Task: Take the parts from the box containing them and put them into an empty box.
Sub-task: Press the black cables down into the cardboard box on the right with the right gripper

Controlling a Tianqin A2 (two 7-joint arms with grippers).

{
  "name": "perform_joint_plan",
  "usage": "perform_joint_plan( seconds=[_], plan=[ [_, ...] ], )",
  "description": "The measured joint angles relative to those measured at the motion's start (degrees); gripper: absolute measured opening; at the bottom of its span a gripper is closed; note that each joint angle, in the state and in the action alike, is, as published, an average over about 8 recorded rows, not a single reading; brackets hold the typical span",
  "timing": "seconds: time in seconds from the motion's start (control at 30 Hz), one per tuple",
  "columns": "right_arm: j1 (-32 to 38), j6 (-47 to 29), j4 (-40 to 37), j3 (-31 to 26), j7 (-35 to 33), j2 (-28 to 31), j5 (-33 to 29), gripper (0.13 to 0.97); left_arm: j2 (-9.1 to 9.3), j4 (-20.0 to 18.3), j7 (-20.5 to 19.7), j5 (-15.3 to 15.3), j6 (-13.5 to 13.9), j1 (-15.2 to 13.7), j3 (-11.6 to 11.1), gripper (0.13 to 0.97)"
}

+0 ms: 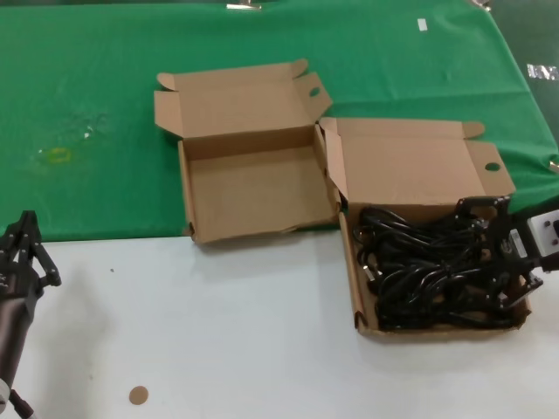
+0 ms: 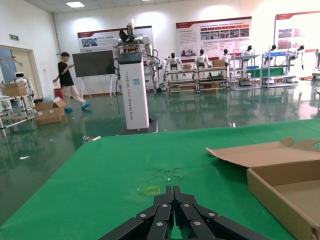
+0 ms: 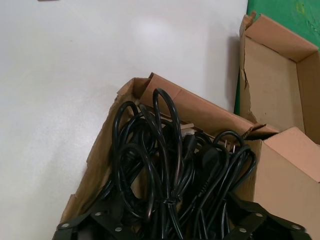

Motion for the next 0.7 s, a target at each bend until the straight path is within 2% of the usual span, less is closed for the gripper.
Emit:
perform_joint_plan(
  seconds=[0.1, 0.37, 0.4, 0.67, 0.7],
  plan=[
    [0.32, 0.07, -0.81, 0.05, -0.37, -0.41, -0.31, 0.804, 0.00, 0.00, 0.00, 0.00, 0.00, 0.00, 0.00, 0.152],
    [0.75, 0.12, -1.71, 0.19, -0.22, -1.09, -0.91, 0.617, 0.00, 0.00, -0.03, 0.01, 0.00, 0.00, 0.00, 0.152],
    [0.78, 0.13, -1.75, 0.20, -0.09, -1.17, -0.97, 0.617, 0.00, 0.00, -0.04, 0.01, 0.00, 0.00, 0.00, 0.152],
    [0.80, 0.41, -1.59, 0.29, 0.78, -1.59, -1.49, 0.396, 0.00, 0.00, -0.04, 0.02, 0.00, 0.00, 0.00, 0.152],
    [0.78, 0.46, -1.56, 0.30, 0.84, -1.60, -1.55, 0.396, 0.00, 0.00, -0.04, 0.02, 0.00, 0.00, 0.00, 0.152]
  ],
)
